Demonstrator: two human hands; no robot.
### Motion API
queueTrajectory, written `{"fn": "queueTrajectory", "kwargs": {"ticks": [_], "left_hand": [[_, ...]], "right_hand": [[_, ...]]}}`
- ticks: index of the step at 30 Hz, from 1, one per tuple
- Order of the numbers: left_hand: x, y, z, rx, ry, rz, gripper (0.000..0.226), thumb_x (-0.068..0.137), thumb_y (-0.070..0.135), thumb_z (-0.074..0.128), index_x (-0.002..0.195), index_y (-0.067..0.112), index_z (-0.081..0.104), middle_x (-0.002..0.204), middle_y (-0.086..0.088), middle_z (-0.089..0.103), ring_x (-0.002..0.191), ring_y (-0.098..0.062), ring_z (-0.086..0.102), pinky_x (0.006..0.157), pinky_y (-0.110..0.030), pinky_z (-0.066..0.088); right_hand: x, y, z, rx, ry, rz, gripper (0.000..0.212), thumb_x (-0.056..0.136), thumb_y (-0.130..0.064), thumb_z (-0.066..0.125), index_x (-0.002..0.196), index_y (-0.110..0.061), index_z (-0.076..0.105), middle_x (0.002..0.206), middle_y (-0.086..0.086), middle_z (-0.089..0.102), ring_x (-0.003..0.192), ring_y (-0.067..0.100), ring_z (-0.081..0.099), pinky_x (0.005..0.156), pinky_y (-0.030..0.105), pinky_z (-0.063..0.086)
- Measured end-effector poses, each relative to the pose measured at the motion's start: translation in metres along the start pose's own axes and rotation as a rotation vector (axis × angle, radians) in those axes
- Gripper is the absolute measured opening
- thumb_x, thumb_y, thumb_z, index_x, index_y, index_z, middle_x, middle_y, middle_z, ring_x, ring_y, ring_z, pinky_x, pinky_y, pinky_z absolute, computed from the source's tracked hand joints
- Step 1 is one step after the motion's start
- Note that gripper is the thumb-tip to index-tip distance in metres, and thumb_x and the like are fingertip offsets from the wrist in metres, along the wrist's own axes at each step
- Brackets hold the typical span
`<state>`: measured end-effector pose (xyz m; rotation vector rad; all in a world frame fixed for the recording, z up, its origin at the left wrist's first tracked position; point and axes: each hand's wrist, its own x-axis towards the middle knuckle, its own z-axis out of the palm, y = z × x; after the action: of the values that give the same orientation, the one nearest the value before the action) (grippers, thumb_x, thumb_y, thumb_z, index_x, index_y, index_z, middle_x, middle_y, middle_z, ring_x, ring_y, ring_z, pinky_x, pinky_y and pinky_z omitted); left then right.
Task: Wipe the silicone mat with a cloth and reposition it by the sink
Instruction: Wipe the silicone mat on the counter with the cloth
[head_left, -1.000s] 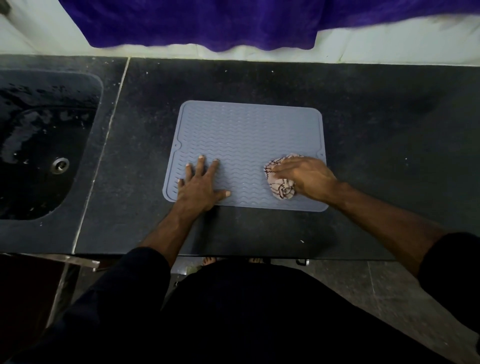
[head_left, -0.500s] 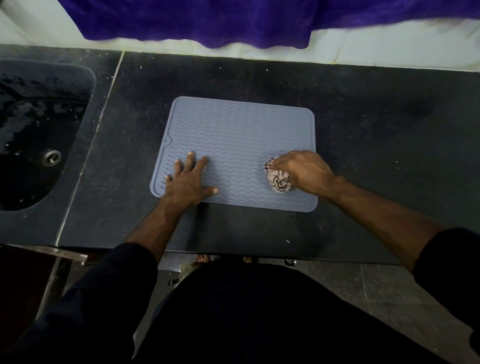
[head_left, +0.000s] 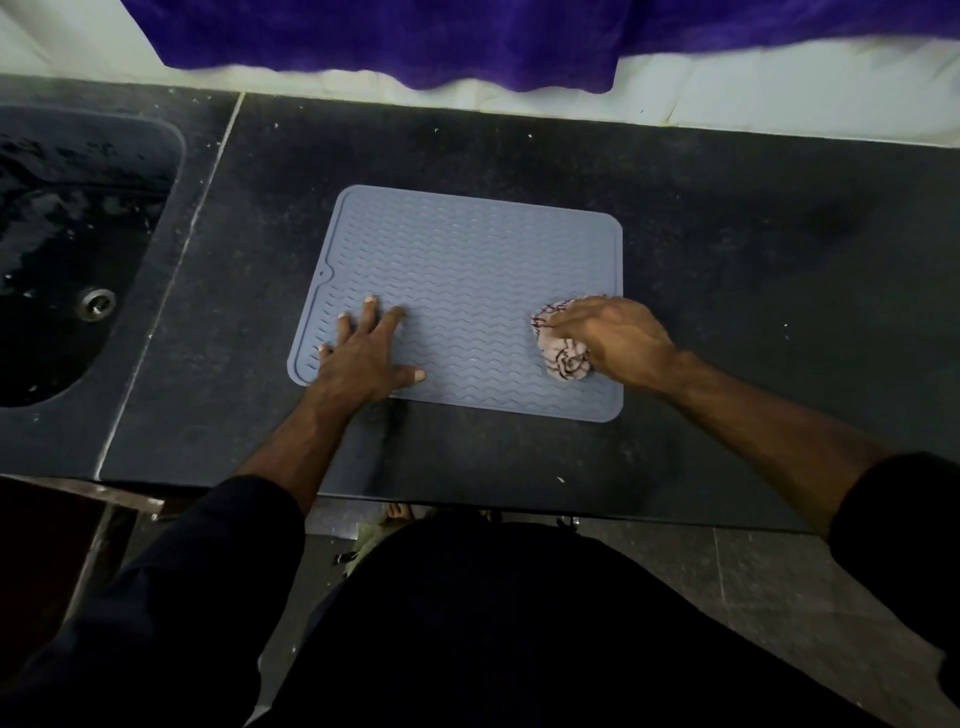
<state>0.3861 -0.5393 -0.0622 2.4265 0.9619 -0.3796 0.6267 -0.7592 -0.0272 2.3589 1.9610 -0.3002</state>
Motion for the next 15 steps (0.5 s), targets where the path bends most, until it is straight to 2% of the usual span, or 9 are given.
{"fn": "queueTrajectory", "kwargs": {"ticks": [3,8,10,12,15], "left_hand": [[0.0,0.001,0.0,0.002,-0.005,-0.012,0.098,0.081,0.047,0.07,0.152,0.035,0.004,0.161,-0.001,-0.015,0.145,-0.036,-0.013,0.11,-0.067,0.007],[0.0,0.001,0.0,-0.014,-0.012,-0.01,0.098,0.081,0.046,0.07,0.153,0.034,0.004,0.161,0.0,-0.015,0.145,-0.036,-0.014,0.11,-0.068,0.007],[-0.001,0.001,-0.001,-0.021,-0.011,-0.011,0.097,0.081,0.046,0.07,0.153,0.034,0.005,0.161,0.0,-0.015,0.145,-0.036,-0.014,0.11,-0.068,0.007],[-0.002,0.002,-0.003,-0.022,-0.014,-0.011,0.096,0.082,0.045,0.07,0.153,0.034,0.006,0.161,-0.001,-0.015,0.145,-0.036,-0.014,0.11,-0.068,0.007],[-0.003,0.005,-0.004,-0.035,-0.018,-0.004,0.096,0.082,0.043,0.071,0.153,0.034,0.007,0.161,-0.001,-0.015,0.145,-0.036,-0.014,0.11,-0.069,0.007]], "right_hand": [[0.002,0.003,-0.004,-0.001,0.018,0.01,0.05,0.077,-0.018,0.075,0.124,-0.016,0.06,0.128,0.008,0.062,0.121,0.026,0.054,0.103,0.041,0.042],[0.0,-0.009,0.011,0.031,0.038,-0.041,0.057,0.08,-0.005,0.068,0.133,-0.017,0.053,0.142,0.006,0.049,0.134,0.026,0.042,0.111,0.042,0.03],[-0.009,0.001,0.011,0.055,0.028,-0.023,0.058,0.078,-0.007,0.071,0.133,-0.018,0.053,0.142,0.005,0.05,0.134,0.025,0.042,0.112,0.04,0.029],[-0.018,0.015,0.008,0.071,0.016,0.018,0.055,0.078,-0.013,0.073,0.13,-0.018,0.056,0.138,0.005,0.054,0.13,0.024,0.046,0.11,0.037,0.03],[-0.028,0.029,0.003,0.09,0.069,0.065,0.041,0.081,-0.013,0.07,0.121,-0.014,0.063,0.126,0.01,0.063,0.118,0.029,0.056,0.102,0.04,0.04]]}}
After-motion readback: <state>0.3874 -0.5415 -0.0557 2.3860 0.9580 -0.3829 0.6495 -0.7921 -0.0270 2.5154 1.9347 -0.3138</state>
